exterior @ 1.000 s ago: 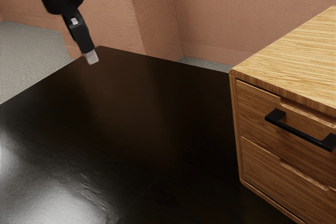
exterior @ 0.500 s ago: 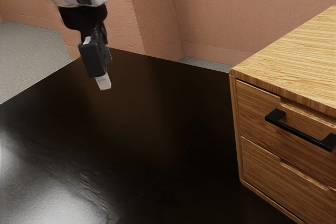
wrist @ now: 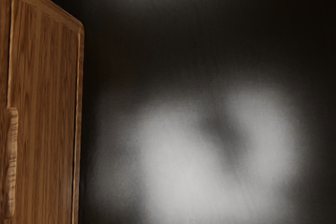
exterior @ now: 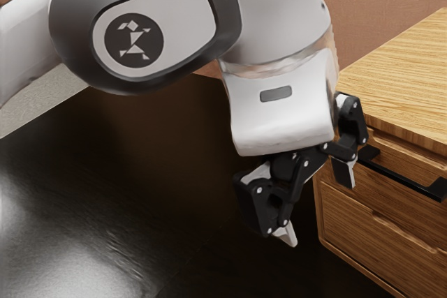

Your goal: Pull the drawer handle with one arm to open the drawer

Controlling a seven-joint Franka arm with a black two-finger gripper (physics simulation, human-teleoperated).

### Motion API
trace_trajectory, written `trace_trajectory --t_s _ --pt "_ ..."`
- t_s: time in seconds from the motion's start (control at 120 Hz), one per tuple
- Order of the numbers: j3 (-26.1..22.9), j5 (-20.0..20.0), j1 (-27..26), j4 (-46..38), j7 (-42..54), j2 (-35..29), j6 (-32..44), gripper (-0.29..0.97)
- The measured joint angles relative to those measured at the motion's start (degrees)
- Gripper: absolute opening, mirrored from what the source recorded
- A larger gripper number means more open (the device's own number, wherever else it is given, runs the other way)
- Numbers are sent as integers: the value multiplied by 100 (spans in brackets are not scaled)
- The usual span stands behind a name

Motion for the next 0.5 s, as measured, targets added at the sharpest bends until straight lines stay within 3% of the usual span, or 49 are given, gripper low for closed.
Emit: trace_trajectory --t_s 0.192,0.325,0.5 --pt "12 278 460 -308 313 92 964 44" --pt "8 921 827 -393 461 189 1693 35" --pt "-8 1153 168 -371 595 345 2233 30"
